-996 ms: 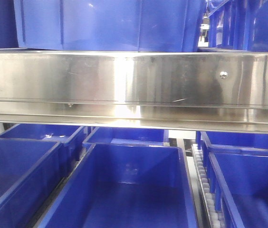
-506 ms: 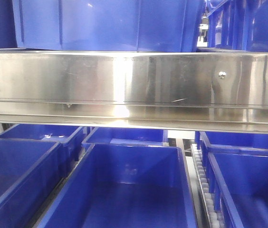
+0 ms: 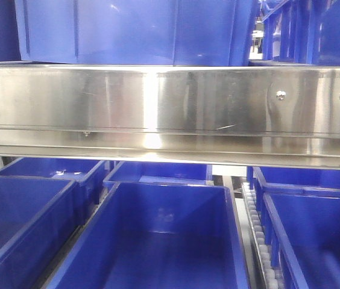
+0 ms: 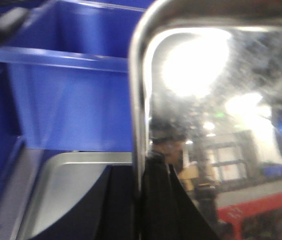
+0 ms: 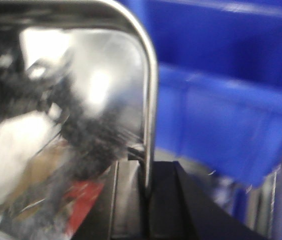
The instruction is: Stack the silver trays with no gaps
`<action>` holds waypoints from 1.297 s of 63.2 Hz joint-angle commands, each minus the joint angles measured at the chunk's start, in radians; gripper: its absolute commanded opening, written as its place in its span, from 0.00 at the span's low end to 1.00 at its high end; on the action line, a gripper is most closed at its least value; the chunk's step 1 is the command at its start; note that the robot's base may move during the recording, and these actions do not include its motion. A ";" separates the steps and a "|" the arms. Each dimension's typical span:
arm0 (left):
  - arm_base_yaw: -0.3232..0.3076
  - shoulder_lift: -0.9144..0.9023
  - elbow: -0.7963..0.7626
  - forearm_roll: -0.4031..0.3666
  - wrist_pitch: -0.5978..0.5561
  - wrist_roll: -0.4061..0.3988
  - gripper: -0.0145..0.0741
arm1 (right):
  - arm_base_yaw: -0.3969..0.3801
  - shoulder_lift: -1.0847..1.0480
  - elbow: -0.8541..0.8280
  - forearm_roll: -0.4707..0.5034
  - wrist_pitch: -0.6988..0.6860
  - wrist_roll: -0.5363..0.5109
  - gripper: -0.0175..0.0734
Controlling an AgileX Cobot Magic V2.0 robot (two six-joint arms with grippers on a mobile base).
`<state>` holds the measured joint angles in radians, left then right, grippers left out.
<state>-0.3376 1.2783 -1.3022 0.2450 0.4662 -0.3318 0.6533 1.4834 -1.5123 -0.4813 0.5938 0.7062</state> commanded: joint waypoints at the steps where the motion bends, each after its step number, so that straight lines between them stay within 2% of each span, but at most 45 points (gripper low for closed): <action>1: 0.044 0.024 -0.010 -0.055 -0.064 0.007 0.14 | 0.017 0.037 -0.002 0.055 -0.071 -0.006 0.11; 7: 0.082 0.057 -0.010 -0.109 -0.062 0.007 0.14 | 0.017 0.075 -0.002 0.060 -0.060 -0.006 0.11; 28: 0.083 0.185 -0.010 -0.108 0.001 0.009 0.14 | 0.017 0.189 -0.002 0.060 0.026 -0.006 0.11; 44: 0.083 0.195 -0.010 -0.101 0.013 0.018 0.16 | 0.017 0.240 -0.002 0.060 0.033 -0.006 0.11; 61: 0.083 0.215 -0.010 -0.101 0.025 0.018 0.40 | 0.017 0.252 -0.002 0.047 0.033 -0.006 0.11; 66: 0.083 0.215 -0.010 -0.090 0.025 0.018 0.42 | 0.017 0.252 -0.002 0.047 0.033 -0.006 0.21; 75: 0.083 0.215 -0.010 -0.057 0.025 0.018 0.43 | 0.017 0.252 -0.002 0.047 0.033 -0.006 0.46; 78: 0.083 0.215 -0.010 -0.057 0.025 0.018 0.43 | 0.017 0.252 -0.002 0.047 0.035 -0.006 0.50; 82: 0.083 0.215 -0.010 -0.055 0.025 0.018 0.43 | 0.017 0.252 -0.002 0.047 0.042 -0.006 0.49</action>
<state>-0.2500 1.4958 -1.3038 0.1830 0.5096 -0.3088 0.6685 1.7378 -1.5123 -0.4205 0.6453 0.7112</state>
